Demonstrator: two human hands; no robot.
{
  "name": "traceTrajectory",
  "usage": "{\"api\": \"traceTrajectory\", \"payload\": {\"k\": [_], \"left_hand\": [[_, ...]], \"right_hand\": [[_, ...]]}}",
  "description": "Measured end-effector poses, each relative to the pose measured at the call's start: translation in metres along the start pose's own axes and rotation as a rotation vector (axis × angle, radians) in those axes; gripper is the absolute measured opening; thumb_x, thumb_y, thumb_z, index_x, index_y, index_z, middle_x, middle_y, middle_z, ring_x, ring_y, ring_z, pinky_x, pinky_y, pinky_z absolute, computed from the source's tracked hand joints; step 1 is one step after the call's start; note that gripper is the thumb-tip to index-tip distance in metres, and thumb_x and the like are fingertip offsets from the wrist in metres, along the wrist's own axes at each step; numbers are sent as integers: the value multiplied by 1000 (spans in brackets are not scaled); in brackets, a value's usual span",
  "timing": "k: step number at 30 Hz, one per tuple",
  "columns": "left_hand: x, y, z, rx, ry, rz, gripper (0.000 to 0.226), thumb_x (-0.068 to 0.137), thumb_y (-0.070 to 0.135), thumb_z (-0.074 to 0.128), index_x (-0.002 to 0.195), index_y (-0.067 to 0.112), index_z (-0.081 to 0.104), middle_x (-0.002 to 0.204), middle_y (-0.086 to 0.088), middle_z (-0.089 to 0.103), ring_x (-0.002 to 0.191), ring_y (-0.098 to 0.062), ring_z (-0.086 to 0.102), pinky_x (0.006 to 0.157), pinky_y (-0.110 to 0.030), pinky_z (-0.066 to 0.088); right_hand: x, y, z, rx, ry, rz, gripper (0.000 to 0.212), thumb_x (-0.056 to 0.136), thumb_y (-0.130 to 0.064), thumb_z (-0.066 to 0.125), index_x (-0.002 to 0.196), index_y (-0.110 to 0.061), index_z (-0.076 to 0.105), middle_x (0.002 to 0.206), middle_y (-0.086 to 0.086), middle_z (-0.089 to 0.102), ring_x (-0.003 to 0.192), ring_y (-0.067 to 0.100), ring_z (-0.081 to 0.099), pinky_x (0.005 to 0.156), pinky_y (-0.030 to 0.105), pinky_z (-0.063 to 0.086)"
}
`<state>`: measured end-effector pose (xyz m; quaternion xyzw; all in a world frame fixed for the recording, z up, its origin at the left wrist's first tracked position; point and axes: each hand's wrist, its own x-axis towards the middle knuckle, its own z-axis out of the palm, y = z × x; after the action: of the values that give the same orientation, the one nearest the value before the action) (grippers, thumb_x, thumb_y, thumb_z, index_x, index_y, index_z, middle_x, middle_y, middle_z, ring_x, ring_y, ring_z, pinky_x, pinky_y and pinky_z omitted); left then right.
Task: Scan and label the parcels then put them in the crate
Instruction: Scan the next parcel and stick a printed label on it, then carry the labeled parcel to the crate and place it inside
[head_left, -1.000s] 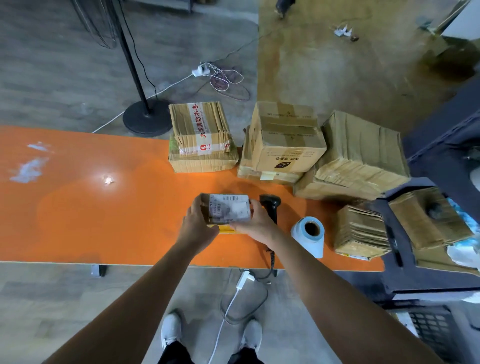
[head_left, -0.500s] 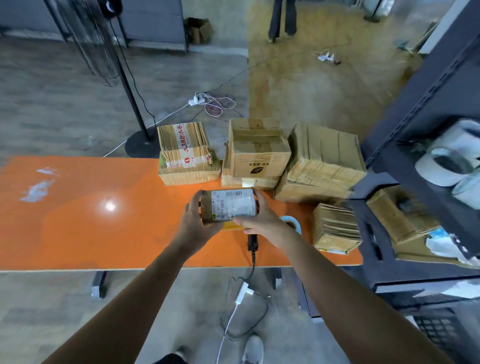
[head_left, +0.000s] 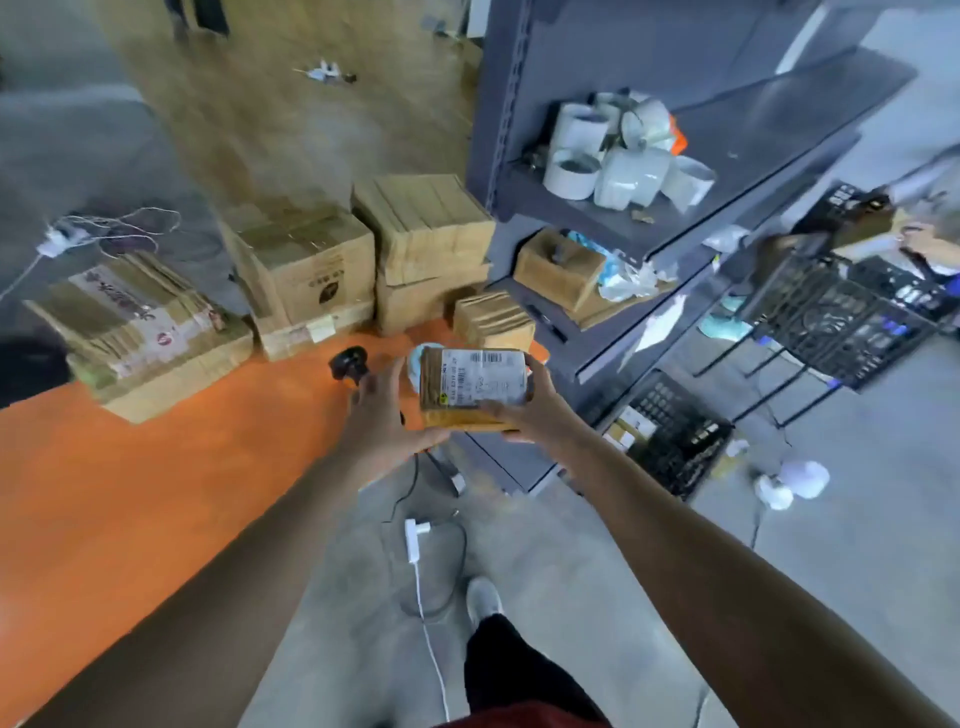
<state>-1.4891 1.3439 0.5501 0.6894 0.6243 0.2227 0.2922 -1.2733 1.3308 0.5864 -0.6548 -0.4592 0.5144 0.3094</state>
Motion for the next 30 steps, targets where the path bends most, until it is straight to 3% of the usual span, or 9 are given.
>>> {"api": "traceTrajectory", "payload": {"k": [3, 7, 9, 11, 15, 19, 21, 24, 30], "left_hand": [[-20, 34, 22, 69, -179, 129, 115, 67, 52, 81, 153, 19, 12, 154, -13, 23, 141, -33, 22, 112, -47, 23], [-44, 73, 60, 123, -316, 277, 121, 69, 59, 77, 155, 17, 3, 158, -13, 14, 145, -30, 14, 116, -46, 18], [-59, 98, 77, 168, -370, 357, 124, 69, 63, 74, 155, 16, -2, 161, -11, 8, 147, -28, 10, 117, -45, 16], [-70, 120, 93, 198, -419, 404, 127, 68, 64, 74, 155, 16, -5, 162, -10, 4, 148, -27, 6, 117, -44, 14], [-91, 164, 127, 188, -464, 481, 129, 65, 61, 78, 154, 12, -2, 160, -14, 8, 147, -30, 11, 117, -45, 20], [-122, 213, 165, 187, -508, 542, 125, 66, 60, 78, 154, 16, 0, 155, -13, 15, 142, -32, 21, 111, -46, 28], [-137, 234, 186, 208, -525, 556, 126, 65, 62, 77, 154, 19, -1, 152, -14, 18, 139, -34, 23, 110, -46, 30], [-170, 280, 236, 273, -569, 573, 131, 60, 73, 72, 153, 23, -5, 153, -13, 17, 140, -34, 23, 111, -51, 30], [-247, 384, 342, 290, -616, 513, 130, 65, 63, 77, 154, 22, -7, 156, -9, 11, 144, -29, 17, 113, -43, 24]], "right_hand": [[-49, 31, -32, -31, 137, 58, 85, 83, -22, 79, 148, -28, 23, 113, -11, 57, 101, 13, 60, 70, 36, 62], [-111, 67, -73, -13, 305, 97, 85, 83, -17, 78, 149, -23, 24, 111, -4, 60, 90, 11, 61, 59, 20, 55], [-137, 84, -90, 3, 366, 122, 88, 81, -19, 80, 148, -25, 24, 106, -9, 60, 85, 6, 60, 60, 27, 57], [-162, 103, -107, 34, 408, 140, 91, 79, -20, 83, 147, -27, 24, 118, -3, 61, 90, 9, 62, 67, 38, 61], [-217, 129, -141, 70, 494, 167, 88, 81, -16, 80, 147, -25, 23, 121, 3, 55, 85, 5, 56, 50, 19, 52], [-262, 168, -183, 126, 570, 207, 88, 80, -21, 81, 146, -29, 24, 115, 3, 60, 84, 12, 59, 72, 40, 56], [-282, 189, -203, 151, 603, 209, 85, 81, -19, 80, 145, -28, 25, 107, -1, 60, 81, 10, 58, 69, 38, 55], [-322, 233, -248, 200, 640, 205, 84, 81, -21, 80, 144, -31, 24, 115, 2, 60, 86, 10, 58, 72, 39, 54], [-397, 324, -363, 242, 719, 209, 79, 77, -33, 83, 137, -38, 31, 121, -2, 59, 101, 18, 62, 81, 49, 58]]}}
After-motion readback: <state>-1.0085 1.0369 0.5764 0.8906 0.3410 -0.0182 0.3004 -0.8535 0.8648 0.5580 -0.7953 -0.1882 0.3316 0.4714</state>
